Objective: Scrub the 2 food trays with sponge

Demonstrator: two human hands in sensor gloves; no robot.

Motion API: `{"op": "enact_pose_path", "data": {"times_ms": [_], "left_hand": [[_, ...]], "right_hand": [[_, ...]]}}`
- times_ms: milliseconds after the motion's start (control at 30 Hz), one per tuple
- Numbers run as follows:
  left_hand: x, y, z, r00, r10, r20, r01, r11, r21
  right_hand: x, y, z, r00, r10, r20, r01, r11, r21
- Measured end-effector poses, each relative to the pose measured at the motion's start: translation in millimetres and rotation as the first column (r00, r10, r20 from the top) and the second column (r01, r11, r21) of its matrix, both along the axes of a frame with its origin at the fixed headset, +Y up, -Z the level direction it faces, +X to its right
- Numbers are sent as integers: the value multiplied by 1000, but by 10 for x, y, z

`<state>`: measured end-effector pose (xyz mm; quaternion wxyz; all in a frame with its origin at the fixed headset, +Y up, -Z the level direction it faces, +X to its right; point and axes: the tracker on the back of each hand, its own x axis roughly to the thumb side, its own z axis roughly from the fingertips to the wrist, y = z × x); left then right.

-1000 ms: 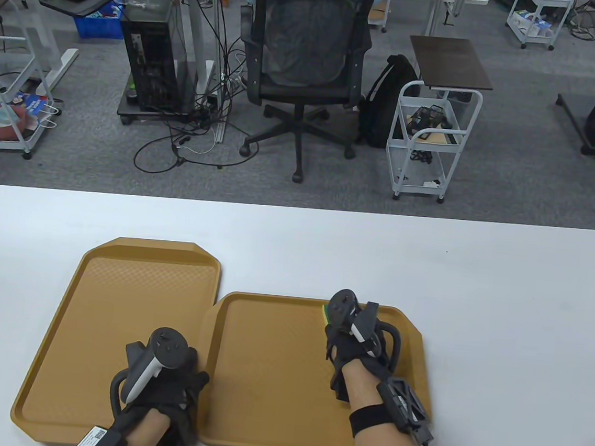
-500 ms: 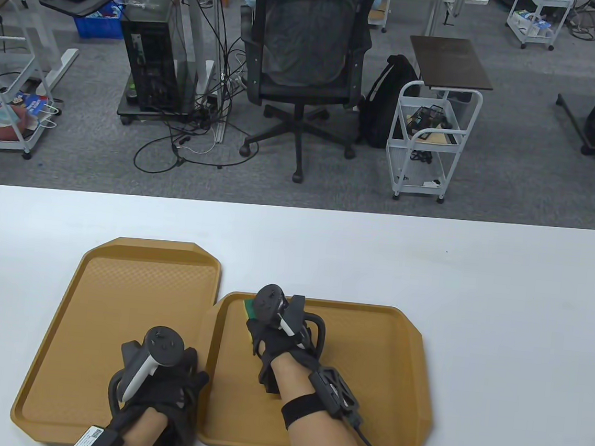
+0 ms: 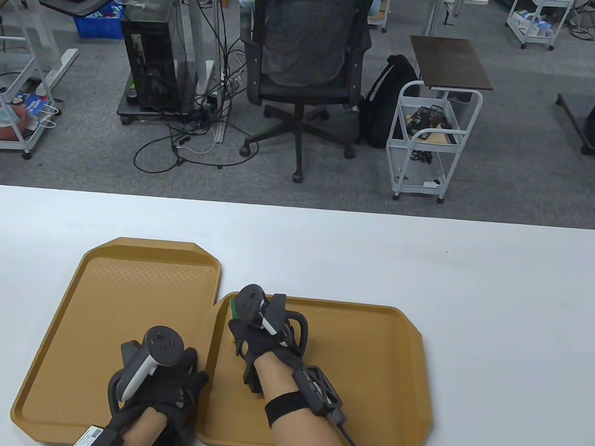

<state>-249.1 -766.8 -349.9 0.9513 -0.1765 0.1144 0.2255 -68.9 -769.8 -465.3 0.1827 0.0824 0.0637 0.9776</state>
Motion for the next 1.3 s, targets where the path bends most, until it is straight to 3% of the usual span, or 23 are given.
{"op": "enact_pose_path", "data": {"times_ms": [167,433,867,1300], "left_hand": [[0,0,2,1000,3,-1,-3,1000,-1],[-10,0,0,1000,7,-4,-7,1000,-3],[-15,0,-6,1000,3,-5,-3,1000,-3],[-8,0,-8,1000,-4,1,4,1000,-4]], "right_hand": [[-34,10,112,999,18,-37,-20,998,-65],[-67,25,543,995,-9,-100,-11,981,-193],[-61,41,1165,982,-5,-190,-51,955,-291],[-132,48,1352,962,151,-228,-184,975,-128]]}}
